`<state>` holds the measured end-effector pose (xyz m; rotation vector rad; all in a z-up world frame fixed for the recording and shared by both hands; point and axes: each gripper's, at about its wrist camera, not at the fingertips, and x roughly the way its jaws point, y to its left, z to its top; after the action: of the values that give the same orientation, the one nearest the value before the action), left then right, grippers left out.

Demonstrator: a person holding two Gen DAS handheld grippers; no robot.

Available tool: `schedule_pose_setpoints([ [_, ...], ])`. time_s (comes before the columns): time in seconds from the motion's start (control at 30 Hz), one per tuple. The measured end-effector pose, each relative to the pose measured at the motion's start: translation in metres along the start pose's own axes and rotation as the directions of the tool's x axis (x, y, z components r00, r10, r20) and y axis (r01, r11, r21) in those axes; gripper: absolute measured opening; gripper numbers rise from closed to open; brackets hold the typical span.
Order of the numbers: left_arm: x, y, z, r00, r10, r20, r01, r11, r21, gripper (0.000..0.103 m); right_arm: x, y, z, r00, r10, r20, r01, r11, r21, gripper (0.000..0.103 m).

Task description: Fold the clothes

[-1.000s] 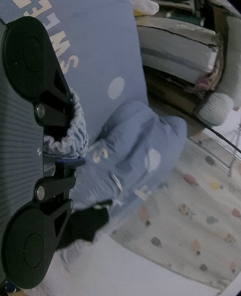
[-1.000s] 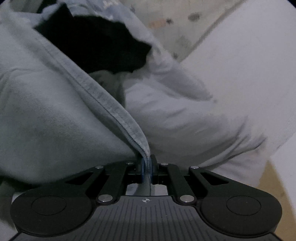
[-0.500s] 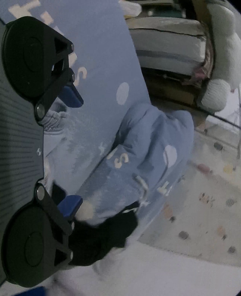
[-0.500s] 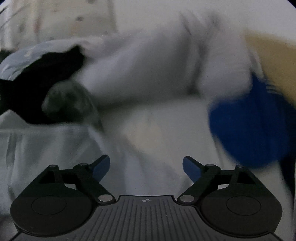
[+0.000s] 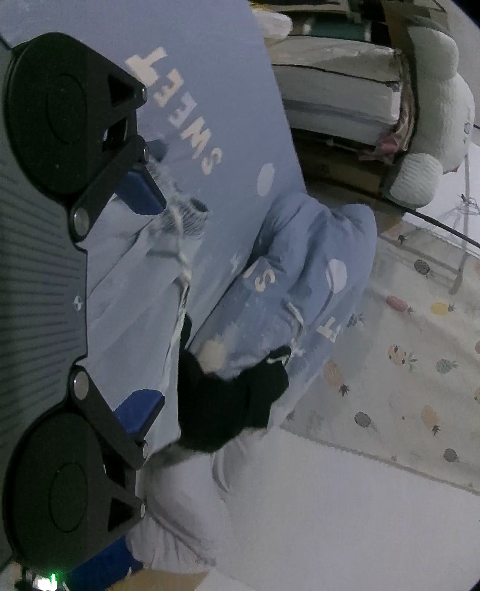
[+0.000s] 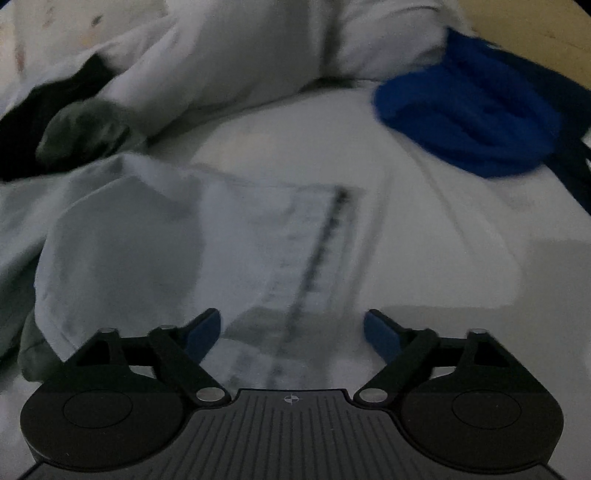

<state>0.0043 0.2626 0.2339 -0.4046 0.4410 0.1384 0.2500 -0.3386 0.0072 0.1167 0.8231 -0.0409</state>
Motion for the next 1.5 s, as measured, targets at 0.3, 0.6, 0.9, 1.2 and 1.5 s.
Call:
schedule_pose_setpoints([
  [0.3, 0.001, -0.010, -0.008, 0.998, -0.036, -0.045, 0.034, 0.999, -0.039, 0.103, -0.015, -0.008, 0.040, 0.997, -0.066, 0.028, 0.072, 0.938, -0.340, 0.011],
  [0.6, -0.012, -0.008, -0.008, 0.998, -0.055, 0.003, 0.055, 0.990, -0.131, 0.103, 0.018, -0.080, 0.109, 0.948, -0.310, 0.072, 0.315, 0.886, -0.341, 0.021],
  [0.9, -0.038, -0.030, 0.008, 0.995, -0.059, 0.084, 0.063, 0.997, -0.047, 0.103, -0.025, -0.064, 0.077, 0.941, -0.269, 0.206, 0.308, 0.931, -0.194, 0.078],
  [1.2, -0.083, -0.035, 0.019, 0.988, -0.073, 0.139, 0.071, 0.997, 0.014, 0.103, -0.171, -0.085, 0.009, 0.991, -0.076, 0.112, 0.095, 0.981, -0.167, 0.078],
  [1.5, -0.148, -0.004, 0.022, 0.966, -0.118, 0.232, 0.140, 0.986, -0.084, 0.103, -0.334, -0.122, -0.103, 0.978, 0.060, -0.202, -0.083, 0.991, -0.108, 0.081],
])
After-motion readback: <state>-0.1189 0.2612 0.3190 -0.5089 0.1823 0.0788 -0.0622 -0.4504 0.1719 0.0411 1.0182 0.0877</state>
